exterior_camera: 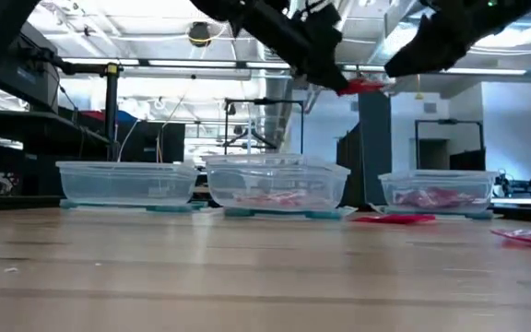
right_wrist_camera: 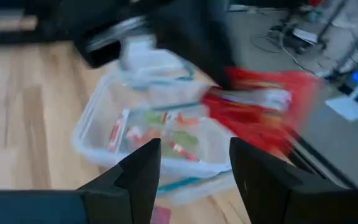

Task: Sort candy
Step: Put the middle left red candy into the right transparent bin

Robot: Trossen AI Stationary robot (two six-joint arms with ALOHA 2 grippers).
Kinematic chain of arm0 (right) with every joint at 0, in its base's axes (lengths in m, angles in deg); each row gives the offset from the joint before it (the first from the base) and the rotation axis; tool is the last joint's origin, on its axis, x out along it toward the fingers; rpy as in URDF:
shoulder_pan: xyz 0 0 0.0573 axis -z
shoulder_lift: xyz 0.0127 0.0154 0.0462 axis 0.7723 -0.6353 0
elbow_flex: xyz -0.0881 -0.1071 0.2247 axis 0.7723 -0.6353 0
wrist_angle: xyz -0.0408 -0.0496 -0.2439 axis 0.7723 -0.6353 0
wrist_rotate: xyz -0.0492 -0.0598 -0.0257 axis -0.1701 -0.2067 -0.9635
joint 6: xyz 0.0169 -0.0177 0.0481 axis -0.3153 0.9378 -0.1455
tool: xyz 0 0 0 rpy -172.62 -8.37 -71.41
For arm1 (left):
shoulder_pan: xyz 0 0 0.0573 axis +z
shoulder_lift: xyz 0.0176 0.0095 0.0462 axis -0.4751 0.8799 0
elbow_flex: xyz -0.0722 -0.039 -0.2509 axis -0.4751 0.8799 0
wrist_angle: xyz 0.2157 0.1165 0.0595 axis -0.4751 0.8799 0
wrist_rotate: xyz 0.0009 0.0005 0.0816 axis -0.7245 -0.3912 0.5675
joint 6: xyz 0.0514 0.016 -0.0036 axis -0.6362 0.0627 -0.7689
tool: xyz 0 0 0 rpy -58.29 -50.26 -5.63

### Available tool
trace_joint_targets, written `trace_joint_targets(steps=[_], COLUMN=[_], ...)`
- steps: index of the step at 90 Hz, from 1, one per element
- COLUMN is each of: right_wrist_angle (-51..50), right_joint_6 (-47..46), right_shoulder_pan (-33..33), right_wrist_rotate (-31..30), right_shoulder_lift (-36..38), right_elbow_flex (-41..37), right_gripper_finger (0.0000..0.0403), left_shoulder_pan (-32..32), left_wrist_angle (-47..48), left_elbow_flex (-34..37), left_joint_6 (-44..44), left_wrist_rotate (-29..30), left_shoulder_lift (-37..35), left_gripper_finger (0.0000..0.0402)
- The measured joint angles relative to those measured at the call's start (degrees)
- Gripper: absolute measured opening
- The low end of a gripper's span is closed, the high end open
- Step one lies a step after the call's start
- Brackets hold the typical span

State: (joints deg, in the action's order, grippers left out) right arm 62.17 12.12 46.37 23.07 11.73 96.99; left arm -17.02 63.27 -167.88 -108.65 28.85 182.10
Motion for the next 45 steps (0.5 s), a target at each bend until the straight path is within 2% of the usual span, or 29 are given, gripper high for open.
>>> trace_joint_targets(steps=[12,25,39,45], right_wrist_angle=[2.96,7.87,9.29,11.41], right_joint_6=[-2.01,-5.69,-11.02,-11.14], right_shoulder_pan=[5.35,11.48,16.93,17.51], right_wrist_rotate=[5.92,16.91,31.14,32.61], right_shoulder_lift=[1.75,4.27,2.46,0.69], right_elbow_flex=[0.52,0.73,0.4,0.35], right_gripper_finger=[0.0178,0.0178,0.0178,0.0178], left_shoulder_pan=[-2.49,-3.86,-5.1,-5.32], left_wrist_angle=[0.42,0.82,0.39,0.01], left_elbow_flex=[-0.04,-0.13,-0.02,-0.04], left_joint_6=[-6.71,-10.08,-12.45,-12.63], left_wrist_rotate=[5.93,7.33,8.1,7.6], left_shoulder_lift=[-2.54,-4.19,-4.29,-4.31], left_gripper_finger=[0.0,0.0,0.0,0.0])
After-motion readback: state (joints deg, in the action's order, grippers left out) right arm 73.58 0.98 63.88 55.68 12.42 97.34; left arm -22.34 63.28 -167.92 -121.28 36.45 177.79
